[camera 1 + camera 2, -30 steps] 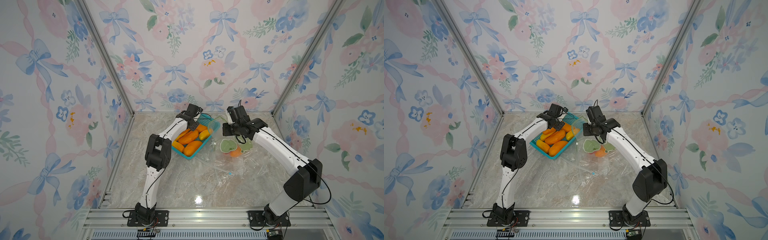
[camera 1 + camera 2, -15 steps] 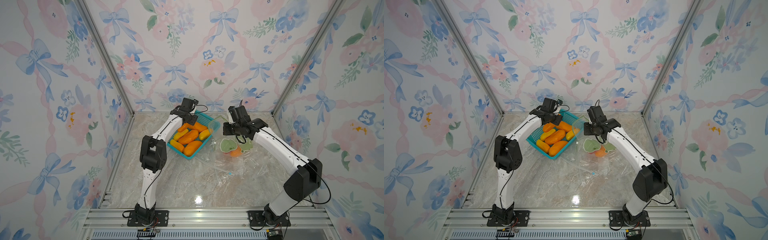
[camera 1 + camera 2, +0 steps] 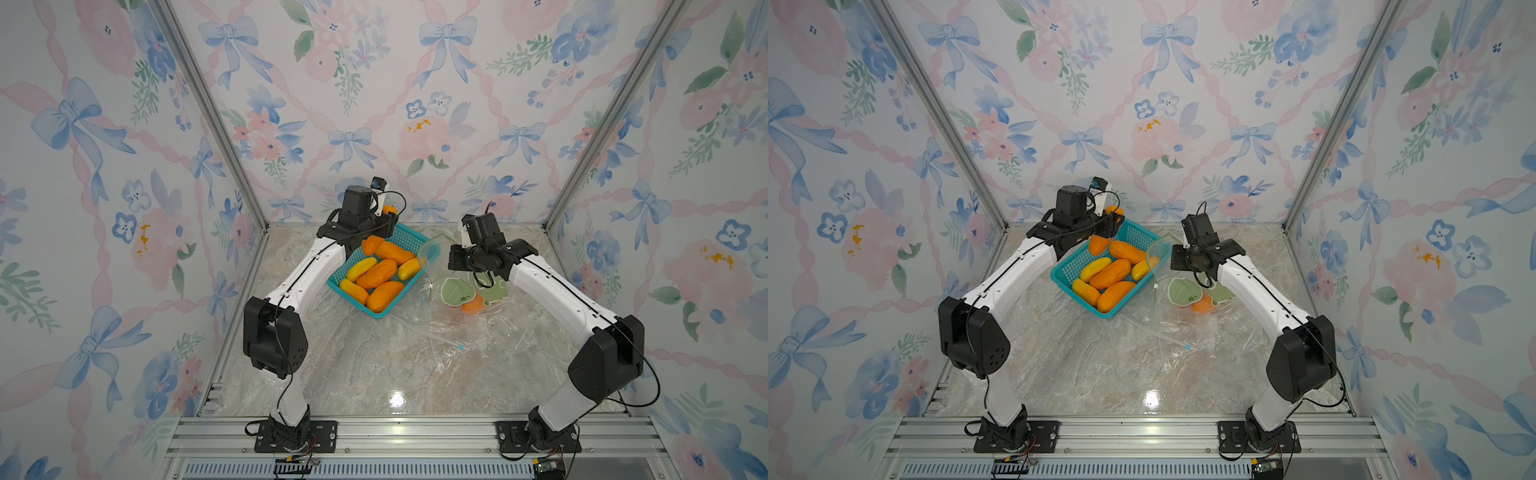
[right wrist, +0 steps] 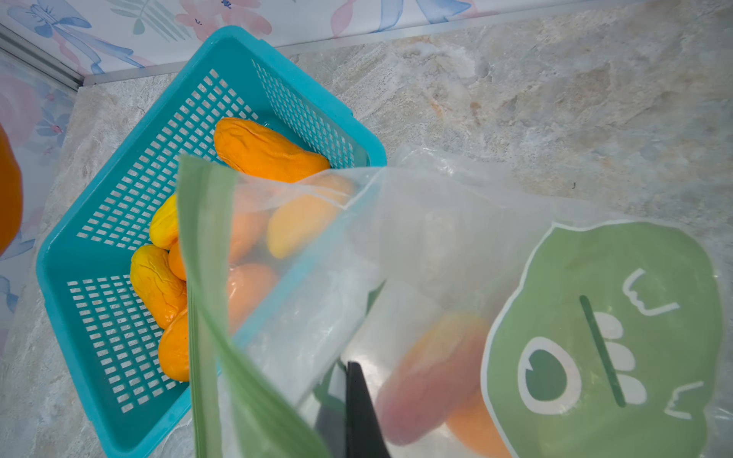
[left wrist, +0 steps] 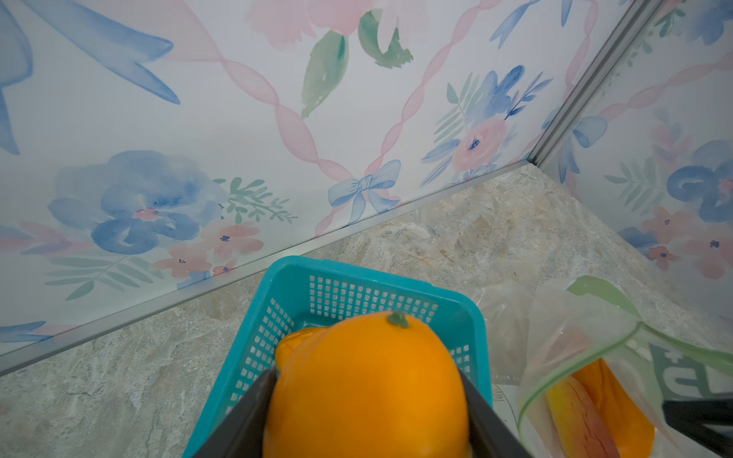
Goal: Place the mango in a zip-top bag and seal the zipper
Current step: Place the mango in the zipper food storage bag.
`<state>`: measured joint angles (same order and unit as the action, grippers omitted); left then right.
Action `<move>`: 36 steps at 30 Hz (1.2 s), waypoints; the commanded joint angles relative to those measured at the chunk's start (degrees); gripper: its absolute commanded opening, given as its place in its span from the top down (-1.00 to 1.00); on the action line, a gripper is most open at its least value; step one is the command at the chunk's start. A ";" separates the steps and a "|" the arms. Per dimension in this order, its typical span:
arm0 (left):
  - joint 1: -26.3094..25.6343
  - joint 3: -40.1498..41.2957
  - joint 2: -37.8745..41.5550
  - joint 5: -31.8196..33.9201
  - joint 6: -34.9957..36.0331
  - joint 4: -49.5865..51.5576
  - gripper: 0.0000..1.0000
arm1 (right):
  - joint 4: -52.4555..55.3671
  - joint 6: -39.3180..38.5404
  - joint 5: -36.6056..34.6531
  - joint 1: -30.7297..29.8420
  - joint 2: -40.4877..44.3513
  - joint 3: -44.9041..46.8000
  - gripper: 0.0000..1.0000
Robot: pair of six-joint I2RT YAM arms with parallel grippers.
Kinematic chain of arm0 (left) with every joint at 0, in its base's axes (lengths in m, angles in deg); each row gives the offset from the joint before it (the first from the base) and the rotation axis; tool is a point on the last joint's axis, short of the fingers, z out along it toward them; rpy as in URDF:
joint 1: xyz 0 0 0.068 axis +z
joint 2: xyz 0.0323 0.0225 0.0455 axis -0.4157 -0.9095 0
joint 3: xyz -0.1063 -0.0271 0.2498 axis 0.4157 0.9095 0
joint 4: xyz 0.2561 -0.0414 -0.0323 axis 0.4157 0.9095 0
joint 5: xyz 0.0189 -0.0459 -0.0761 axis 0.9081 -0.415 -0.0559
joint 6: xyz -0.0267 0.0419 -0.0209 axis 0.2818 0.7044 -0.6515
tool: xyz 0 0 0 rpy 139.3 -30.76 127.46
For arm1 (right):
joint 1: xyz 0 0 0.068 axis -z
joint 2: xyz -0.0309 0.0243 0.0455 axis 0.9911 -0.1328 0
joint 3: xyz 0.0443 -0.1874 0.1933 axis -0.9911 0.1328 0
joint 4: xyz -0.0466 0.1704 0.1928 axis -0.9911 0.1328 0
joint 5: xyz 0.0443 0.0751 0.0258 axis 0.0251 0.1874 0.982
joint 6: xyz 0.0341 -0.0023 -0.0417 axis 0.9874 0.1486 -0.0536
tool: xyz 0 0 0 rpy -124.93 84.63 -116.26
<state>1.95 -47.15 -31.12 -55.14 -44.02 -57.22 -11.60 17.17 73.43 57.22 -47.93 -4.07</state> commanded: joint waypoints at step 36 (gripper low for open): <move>-15.72 38.61 4.10 -0.96 -23.77 -82.95 0.71 | -13.39 10.52 13.89 4.92 4.52 7.90 0.90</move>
<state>-13.54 -6.48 -24.60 -55.99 -64.77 -134.88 -23.17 26.59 86.06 61.46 -45.40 3.07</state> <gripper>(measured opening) 0.633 0.049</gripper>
